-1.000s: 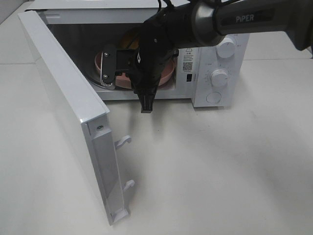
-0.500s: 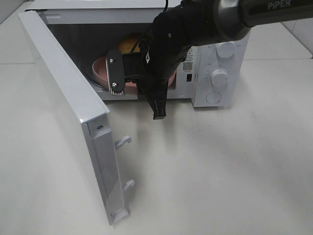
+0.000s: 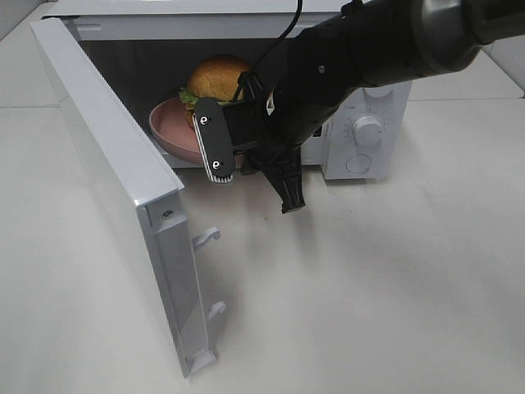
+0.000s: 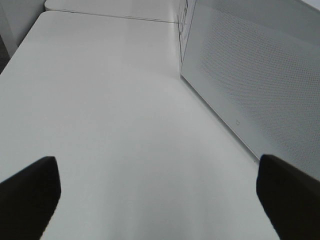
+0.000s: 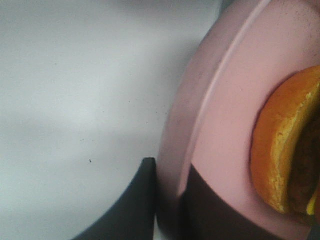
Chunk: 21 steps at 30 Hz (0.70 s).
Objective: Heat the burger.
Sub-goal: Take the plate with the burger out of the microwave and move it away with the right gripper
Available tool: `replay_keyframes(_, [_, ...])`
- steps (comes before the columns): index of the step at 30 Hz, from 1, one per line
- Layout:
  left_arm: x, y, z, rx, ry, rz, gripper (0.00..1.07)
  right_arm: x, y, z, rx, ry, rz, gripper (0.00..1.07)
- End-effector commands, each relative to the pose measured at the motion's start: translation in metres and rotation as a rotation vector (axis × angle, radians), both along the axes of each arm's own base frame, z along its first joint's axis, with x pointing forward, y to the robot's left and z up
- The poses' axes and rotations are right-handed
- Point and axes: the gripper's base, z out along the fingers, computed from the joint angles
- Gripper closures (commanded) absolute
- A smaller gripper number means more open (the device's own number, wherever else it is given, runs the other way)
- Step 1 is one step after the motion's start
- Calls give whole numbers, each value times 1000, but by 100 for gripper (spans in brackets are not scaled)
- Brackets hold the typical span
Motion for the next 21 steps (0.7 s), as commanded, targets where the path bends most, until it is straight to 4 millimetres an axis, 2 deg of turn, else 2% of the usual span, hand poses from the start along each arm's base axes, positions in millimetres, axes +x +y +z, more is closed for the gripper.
replay_keyframes(1, [-2,0,1,2,-32,4,6,-5,-8,23,50,-77,27,107])
replay_keyframes(21, [-2,0,1,2,-32,4,6,-39,-34,41,53,-113,61,107])
